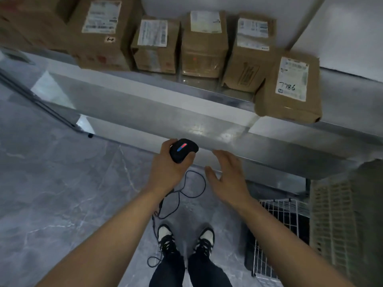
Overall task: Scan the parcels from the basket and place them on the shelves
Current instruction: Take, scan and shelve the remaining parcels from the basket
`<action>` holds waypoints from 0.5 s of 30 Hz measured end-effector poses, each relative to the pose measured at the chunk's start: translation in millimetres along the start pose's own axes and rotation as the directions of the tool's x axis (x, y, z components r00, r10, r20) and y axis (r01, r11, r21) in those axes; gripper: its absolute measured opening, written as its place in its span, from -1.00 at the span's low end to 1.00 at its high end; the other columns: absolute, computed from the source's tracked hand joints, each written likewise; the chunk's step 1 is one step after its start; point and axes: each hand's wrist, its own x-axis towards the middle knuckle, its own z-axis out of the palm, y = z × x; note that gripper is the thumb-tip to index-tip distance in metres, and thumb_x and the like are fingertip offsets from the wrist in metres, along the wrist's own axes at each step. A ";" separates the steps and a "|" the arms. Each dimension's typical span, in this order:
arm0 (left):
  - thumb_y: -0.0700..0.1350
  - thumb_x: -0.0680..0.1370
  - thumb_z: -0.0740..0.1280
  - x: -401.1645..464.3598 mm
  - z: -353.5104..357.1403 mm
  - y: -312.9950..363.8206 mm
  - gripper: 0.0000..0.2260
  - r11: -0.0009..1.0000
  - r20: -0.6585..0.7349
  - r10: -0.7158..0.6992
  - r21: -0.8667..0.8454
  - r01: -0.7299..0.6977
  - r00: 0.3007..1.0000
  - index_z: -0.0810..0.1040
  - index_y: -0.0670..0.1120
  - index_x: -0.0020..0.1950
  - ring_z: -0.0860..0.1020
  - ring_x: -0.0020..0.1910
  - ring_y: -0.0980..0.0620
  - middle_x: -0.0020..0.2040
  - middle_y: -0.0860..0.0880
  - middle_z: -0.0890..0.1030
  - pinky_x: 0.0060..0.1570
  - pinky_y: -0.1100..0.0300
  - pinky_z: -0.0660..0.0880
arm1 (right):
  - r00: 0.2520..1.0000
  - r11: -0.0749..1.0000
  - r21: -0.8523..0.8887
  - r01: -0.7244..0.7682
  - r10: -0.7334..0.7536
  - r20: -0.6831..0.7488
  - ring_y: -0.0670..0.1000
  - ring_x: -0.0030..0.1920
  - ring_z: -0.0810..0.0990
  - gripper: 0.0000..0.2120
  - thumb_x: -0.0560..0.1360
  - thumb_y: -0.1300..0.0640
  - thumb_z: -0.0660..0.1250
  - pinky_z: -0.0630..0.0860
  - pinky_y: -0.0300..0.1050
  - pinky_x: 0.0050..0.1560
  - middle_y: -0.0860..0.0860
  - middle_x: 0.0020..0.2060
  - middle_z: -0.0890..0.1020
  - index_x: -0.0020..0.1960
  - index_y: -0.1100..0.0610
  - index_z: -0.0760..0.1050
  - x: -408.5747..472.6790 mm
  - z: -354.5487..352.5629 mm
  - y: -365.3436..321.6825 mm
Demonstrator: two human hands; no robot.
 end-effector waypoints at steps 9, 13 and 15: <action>0.19 0.52 0.49 105.9 56.0 -74.8 -0.37 0.991 0.034 0.031 0.132 -0.036 0.999 0.39 -0.04 0.48 0.62 0.05 -0.08 0.14 -0.09 0.63 -0.06 0.21 0.56 | 0.997 1.000 -0.026 0.016 -0.017 -0.071 0.01 0.45 0.32 -0.58 0.64 0.03 0.30 0.18 -0.24 0.37 -0.01 0.41 0.45 0.48 0.04 0.41 58.9 75.2 71.0; 0.22 0.52 0.46 153.3 81.5 -91.2 -0.34 0.982 0.064 0.035 0.183 -0.046 0.997 0.36 -0.06 0.50 0.62 0.13 -0.15 0.22 -0.16 0.62 0.02 0.10 0.58 | 0.993 0.998 -0.025 0.050 -0.053 -0.102 0.01 0.42 0.35 -0.60 0.63 0.06 0.33 0.21 -0.23 0.37 0.01 0.39 0.47 0.46 0.05 0.45 79.3 97.3 95.2; 0.24 0.52 0.46 173.6 93.5 -99.4 -0.32 0.973 0.088 0.052 0.218 -0.070 0.995 0.35 -0.07 0.51 0.61 0.15 -0.17 0.23 -0.18 0.61 0.03 0.11 0.55 | 0.990 0.998 -0.011 0.061 -0.062 -0.129 -0.03 0.39 0.36 -0.60 0.63 0.04 0.33 0.20 -0.27 0.36 -0.05 0.36 0.48 0.45 0.03 0.45 89.5 106.7 104.6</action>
